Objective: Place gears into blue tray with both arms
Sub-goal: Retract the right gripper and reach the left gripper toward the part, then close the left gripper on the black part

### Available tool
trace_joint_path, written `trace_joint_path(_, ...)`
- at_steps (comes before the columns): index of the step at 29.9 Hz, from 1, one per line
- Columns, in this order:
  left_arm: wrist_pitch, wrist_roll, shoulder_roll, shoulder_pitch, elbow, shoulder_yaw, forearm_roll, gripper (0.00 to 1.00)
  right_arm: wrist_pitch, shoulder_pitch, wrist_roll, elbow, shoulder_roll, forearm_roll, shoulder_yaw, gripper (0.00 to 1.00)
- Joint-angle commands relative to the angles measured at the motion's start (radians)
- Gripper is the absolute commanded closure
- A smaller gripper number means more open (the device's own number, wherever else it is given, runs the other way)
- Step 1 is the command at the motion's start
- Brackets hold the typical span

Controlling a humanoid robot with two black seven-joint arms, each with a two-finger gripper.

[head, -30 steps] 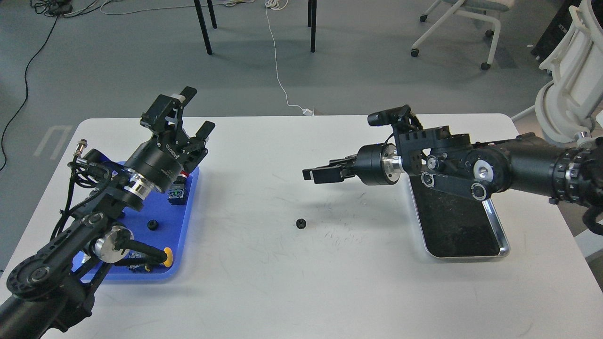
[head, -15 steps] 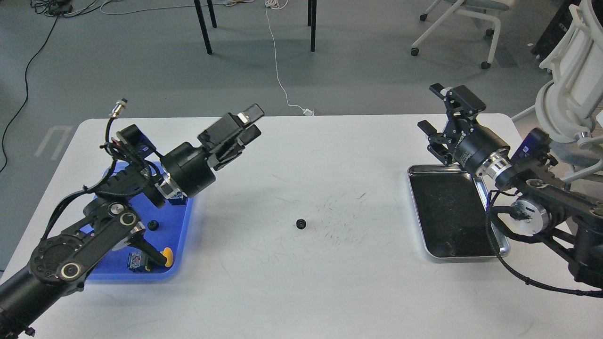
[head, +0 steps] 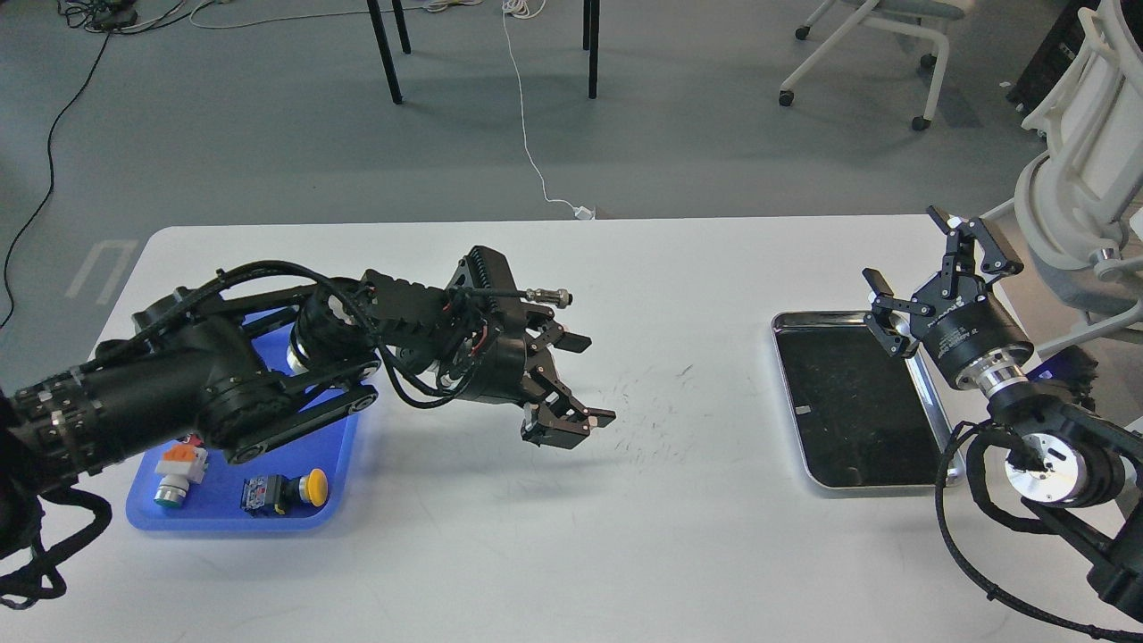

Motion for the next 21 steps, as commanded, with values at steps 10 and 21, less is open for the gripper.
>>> trace_joint_path(10, 0.021, 0.000, -0.067, 0.005, 0.149, 0.100, 0.003, 0.37, 0.000, -0.001, 0.000, 0.008, -0.040, -0.001, 0.004, 0.04)
trace_joint_path(21, 0.055, 0.000, -0.073, 0.028, 0.191, 0.105, 0.003, 0.37, 0.000, -0.001, 0.000, 0.008, -0.040, -0.001, 0.002, 0.03)
